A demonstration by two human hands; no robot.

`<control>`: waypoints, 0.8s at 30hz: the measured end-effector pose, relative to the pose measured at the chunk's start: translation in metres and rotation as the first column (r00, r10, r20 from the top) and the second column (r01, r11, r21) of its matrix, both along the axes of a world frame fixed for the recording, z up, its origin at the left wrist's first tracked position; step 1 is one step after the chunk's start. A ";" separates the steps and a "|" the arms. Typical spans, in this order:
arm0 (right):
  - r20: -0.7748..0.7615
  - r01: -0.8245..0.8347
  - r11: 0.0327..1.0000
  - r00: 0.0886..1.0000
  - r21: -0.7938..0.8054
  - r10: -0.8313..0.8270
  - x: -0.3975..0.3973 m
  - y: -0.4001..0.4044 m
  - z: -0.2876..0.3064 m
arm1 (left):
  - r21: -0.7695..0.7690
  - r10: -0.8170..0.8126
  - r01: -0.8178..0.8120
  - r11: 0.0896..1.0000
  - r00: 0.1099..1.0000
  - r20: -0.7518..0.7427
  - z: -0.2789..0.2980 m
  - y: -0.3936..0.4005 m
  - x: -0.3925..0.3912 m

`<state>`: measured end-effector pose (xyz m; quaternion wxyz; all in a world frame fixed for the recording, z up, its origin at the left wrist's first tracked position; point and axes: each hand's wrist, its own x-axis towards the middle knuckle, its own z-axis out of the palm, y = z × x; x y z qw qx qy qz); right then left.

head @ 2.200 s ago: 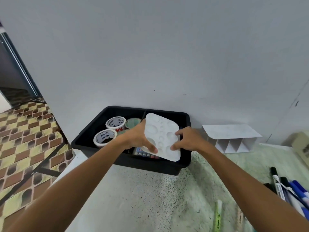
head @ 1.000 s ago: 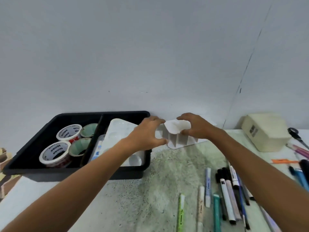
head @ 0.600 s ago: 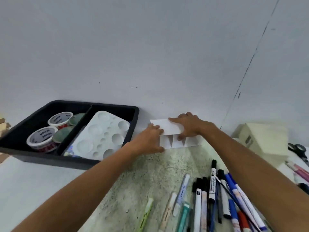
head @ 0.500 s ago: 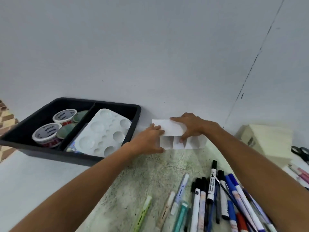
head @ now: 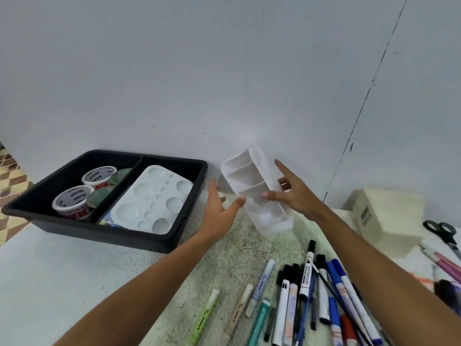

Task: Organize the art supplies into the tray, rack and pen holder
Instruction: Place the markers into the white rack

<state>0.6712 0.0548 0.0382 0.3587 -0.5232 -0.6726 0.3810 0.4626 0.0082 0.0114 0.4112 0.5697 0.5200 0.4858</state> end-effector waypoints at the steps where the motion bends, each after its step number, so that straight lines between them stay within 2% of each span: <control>1: -0.090 0.034 0.999 0.995 0.012 -0.033 -0.004 -0.006 -0.006 | -0.056 -0.049 0.053 0.997 0.997 0.063 0.002 -0.001 0.003; 4: -0.269 0.097 0.995 0.959 0.031 -0.085 -0.017 -0.021 -0.028 | -0.115 -0.198 0.221 0.969 0.963 0.182 0.002 -0.003 0.008; 8: -0.393 0.111 0.994 0.914 0.002 -0.101 -0.025 -0.033 -0.046 | -0.072 -0.249 0.265 0.962 0.952 0.177 -0.003 -0.011 0.004; 14: -0.285 -0.001 1.000 0.959 0.003 0.002 -0.022 -0.033 -0.056 | -0.047 -0.283 0.294 0.955 0.945 0.164 -0.018 -0.017 -0.003; 17: -0.250 0.003 1.000 0.968 -0.006 -0.005 -0.024 -0.027 -0.057 | -0.042 -0.295 0.304 0.952 0.944 0.150 -0.019 -0.013 -0.003; 22: -0.238 0.152 0.987 0.958 -0.049 -0.160 -0.029 -0.024 -0.061 | -0.119 -0.299 0.314 0.942 0.946 0.126 -0.022 0.003 -0.012; 24: -0.186 0.289 0.957 0.938 -0.038 -0.291 -0.030 -0.032 -0.062 | -0.169 -0.264 0.260 0.951 0.964 -0.003 -0.025 -0.001 -0.015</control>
